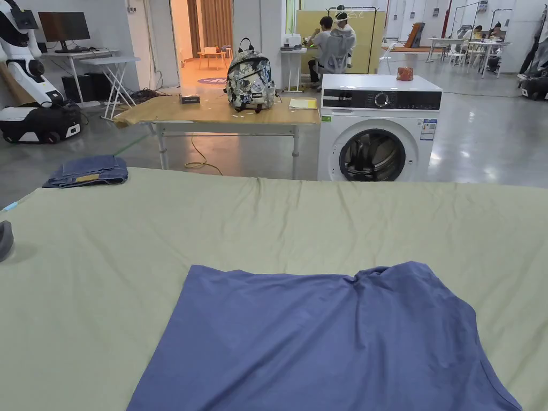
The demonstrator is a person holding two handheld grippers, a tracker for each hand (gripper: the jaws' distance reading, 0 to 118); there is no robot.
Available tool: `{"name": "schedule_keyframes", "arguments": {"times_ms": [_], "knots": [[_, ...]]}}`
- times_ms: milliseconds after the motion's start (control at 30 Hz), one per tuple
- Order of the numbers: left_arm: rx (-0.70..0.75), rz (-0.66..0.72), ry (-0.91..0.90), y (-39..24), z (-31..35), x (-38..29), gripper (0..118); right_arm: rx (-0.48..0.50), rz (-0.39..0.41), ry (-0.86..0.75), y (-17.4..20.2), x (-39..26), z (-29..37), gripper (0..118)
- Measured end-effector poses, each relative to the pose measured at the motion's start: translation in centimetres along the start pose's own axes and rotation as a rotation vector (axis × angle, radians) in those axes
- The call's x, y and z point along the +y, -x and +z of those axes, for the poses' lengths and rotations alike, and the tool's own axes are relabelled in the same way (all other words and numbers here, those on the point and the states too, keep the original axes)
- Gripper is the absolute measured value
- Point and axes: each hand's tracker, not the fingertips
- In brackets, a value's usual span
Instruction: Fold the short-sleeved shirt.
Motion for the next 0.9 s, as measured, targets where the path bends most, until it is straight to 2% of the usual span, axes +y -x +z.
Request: {"name": "schedule_keyframes", "arguments": {"times_ms": [67,133,167,267,300,333,367,400,433,467,533,733,800,900], "knots": [[0.006,-0.071,-0.077,-1.3,1.5,1.4,68,0.015,0.006,-0.056,0.1,0.3,1.5,71],[0.039,-0.134,-0.124,-2.9,2.9,2.8,70,-0.015,0.035,-0.116,0.9,1.1,3.2,71],[0.046,-0.141,-0.158,-3.6,3.6,3.3,70,-0.015,0.057,-0.139,0.6,1.3,3.6,71],[0.007,-0.096,-0.223,-5.6,5.6,4.7,70,0.01,0.114,-0.24,2.9,1.5,6.0,70],[0.004,-0.084,-0.241,-6.4,6.0,5.0,69,0.05,0.124,-0.266,4.1,1.4,6.8,68],[-0.005,-0.082,-0.256,-6.8,6.5,5.1,64,0.083,0.133,-0.286,5.0,1.2,7.3,58],[-0.011,-0.087,-0.301,-7.4,6.9,5.1,46,0.098,0.143,-0.297,5.8,0.9,7.6,30],[-0.008,-0.095,-0.349,-8.1,7.4,5.1,25,0.084,0.157,-0.297,6.7,0.6,7.7,10],[-0.003,-0.086,-0.351,-8.6,7.7,5.2,7,0.065,0.171,-0.308,7.1,0.3,7.3,5],[-0.005,-0.084,-0.343,-8.7,7.8,5.2,1,0.076,0.181,-0.309,7.4,0.0,7.2,1],[-0.033,-0.069,-0.333,-9.0,8.3,5.3,0,0.135,0.194,-0.293,8.1,-0.5,7.1,0],[-0.076,-0.006,-0.271,-7.4,8.9,4.7,0,0.13,0.278,-0.221,10.1,-2.5,6.0,0],[-0.083,0.048,-0.219,-5.7,8.7,4.6,0,0.135,0.273,-0.207,10.1,-3.2,6.0,0],[-0.059,0.072,-0.171,-2.7,7.9,3.7,0,0.182,0.211,-0.168,9.6,-4.0,5.7,0]]}}
